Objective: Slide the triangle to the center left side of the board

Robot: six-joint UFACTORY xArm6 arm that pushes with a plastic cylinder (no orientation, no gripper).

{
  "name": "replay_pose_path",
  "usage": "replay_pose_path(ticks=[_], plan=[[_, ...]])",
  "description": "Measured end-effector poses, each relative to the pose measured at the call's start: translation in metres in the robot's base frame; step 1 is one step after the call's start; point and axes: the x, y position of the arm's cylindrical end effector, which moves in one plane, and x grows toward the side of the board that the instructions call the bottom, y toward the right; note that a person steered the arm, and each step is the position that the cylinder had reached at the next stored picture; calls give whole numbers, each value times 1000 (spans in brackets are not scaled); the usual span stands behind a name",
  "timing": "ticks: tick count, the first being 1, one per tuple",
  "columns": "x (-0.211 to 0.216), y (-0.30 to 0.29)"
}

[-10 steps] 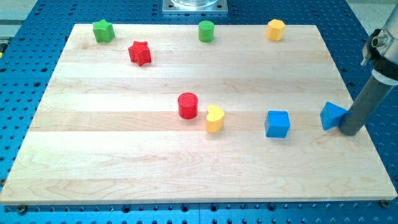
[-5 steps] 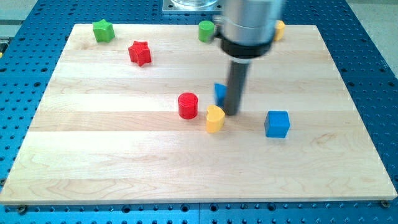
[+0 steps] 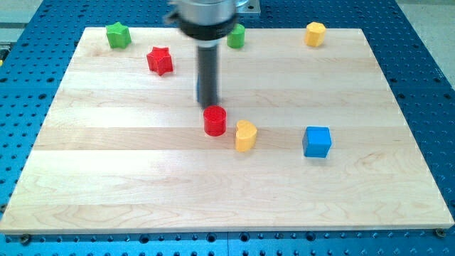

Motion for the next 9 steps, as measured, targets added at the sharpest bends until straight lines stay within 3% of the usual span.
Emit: replay_pose_path(ticks=[1, 2, 3, 5, 6, 9], plan=[[7, -10], [2, 70], [-44, 83], [-13, -63], [-4, -103], [0, -116]])
